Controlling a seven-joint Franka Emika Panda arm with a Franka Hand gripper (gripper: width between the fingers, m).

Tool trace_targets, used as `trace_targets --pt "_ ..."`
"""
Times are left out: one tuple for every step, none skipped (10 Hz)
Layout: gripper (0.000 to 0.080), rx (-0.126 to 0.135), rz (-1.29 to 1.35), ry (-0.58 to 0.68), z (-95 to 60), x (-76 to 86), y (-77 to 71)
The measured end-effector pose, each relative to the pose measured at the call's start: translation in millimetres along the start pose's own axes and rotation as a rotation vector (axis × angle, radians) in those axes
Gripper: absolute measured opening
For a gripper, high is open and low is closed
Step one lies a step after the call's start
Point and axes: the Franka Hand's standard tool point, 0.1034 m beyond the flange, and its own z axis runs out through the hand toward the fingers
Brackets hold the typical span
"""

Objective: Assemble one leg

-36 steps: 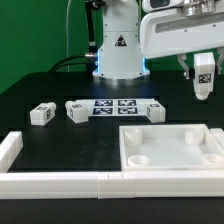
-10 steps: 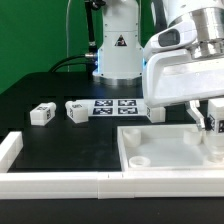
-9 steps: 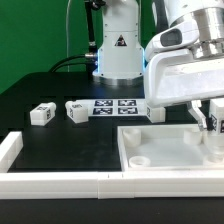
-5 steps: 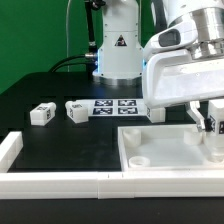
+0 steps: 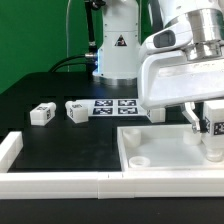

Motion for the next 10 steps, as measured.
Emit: trace_targets --pt "0.029 0.001 -0.001 -0.005 2.9 -3.8 -1.6" --pt "0.029 0.001 -0.003 -0.001 3.8 -4.7 -2.9" --pt "0.029 0.001 -0.004 0.002 3.9 -4.5 -3.4" --pt "0.029 0.0 -0.004 0.005 4.0 -4.3 -3.3" --pt "0.029 0.0 -0.004 0.006 4.0 -4.2 -3.2" --pt "0.0391 0.0 -0.004 0.006 4.1 -4.3 -3.1" --pt "0.0391 0.0 -0.004 0.006 4.1 -4.2 -3.1" --pt "0.0529 0.0 -0.004 0.006 4.1 -4.3 -3.1" --pt "0.0611 0.0 -0.004 0.006 4.1 -4.3 -3.1" --pt "0.0611 0.0 -0.004 0.006 4.1 -4.3 -3.1"
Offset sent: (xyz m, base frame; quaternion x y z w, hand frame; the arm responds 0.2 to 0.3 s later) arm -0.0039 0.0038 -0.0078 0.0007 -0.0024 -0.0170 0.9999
